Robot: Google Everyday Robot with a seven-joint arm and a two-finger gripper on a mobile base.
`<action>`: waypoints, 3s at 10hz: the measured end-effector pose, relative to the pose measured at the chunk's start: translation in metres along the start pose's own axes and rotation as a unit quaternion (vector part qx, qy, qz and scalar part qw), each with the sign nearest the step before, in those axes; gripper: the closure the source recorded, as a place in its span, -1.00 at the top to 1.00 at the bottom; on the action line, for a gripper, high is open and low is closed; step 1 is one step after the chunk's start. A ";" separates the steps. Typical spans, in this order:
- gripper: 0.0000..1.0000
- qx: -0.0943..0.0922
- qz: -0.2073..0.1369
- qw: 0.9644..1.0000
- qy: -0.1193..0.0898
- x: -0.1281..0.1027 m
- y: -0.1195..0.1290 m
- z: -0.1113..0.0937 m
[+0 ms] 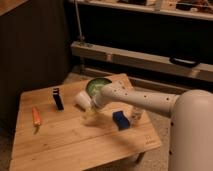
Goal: Place the ceramic cup in the ceramic bowl
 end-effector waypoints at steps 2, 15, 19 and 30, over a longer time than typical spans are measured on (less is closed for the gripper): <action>0.60 0.004 0.003 1.000 0.018 0.000 0.000 0.009; -1.00 0.067 0.067 0.993 0.068 -0.032 0.006 -0.026; -1.00 0.063 0.033 0.997 0.041 -0.050 0.007 -0.063; -1.00 0.002 0.176 0.981 -0.087 -0.029 -0.167 -0.125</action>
